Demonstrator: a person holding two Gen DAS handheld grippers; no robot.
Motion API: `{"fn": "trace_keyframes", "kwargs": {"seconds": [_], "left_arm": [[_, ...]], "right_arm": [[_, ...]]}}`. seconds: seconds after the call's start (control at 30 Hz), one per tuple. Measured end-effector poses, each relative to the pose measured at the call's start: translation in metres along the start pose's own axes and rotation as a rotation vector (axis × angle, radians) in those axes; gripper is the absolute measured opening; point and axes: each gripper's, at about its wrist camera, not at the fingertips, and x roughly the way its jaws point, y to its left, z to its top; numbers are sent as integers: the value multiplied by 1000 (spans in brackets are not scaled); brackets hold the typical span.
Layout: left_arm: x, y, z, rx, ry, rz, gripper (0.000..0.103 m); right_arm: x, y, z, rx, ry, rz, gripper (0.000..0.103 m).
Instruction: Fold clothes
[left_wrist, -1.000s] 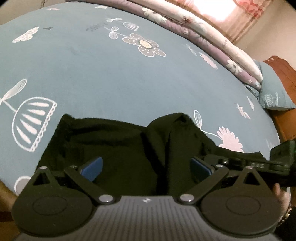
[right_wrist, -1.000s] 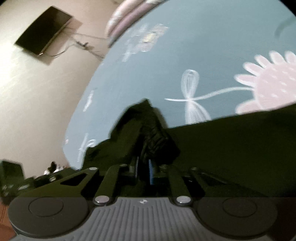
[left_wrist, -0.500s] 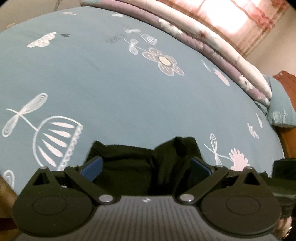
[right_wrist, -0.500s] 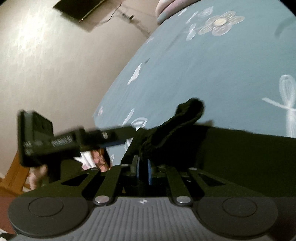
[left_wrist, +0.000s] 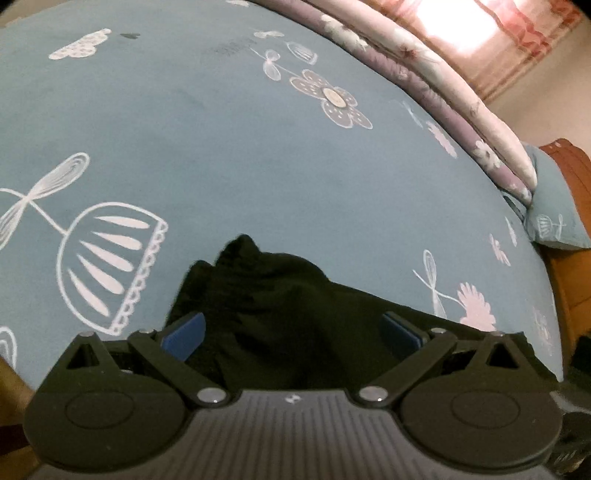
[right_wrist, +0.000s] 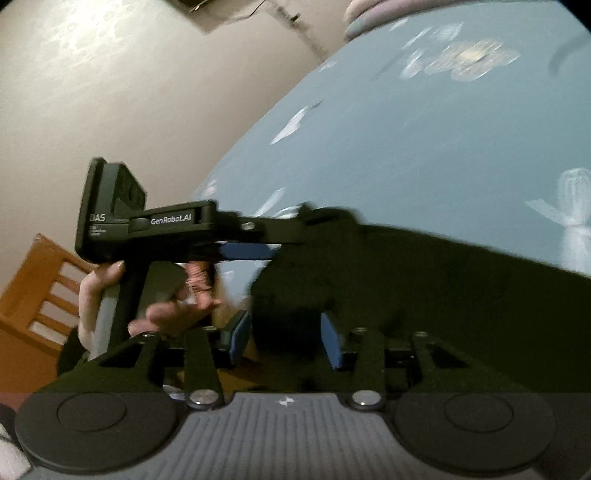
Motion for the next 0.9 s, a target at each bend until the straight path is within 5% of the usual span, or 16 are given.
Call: {"fn": "trace_keyframes", "kwargs": {"seconds": [0.33, 0.5, 0.9], "left_arm": [[-27, 12, -24, -60, -10, -78, 98], [-14, 17, -35, -77, 60, -43, 77], [5, 22, -34, -55, 60, 22, 74]], "right_arm": [[-56, -53, -30, 136, -121, -107, 52], [-51, -62, -40, 189, -142, -96, 52], [-69, -71, -47, 191, -187, -134, 56]]}}
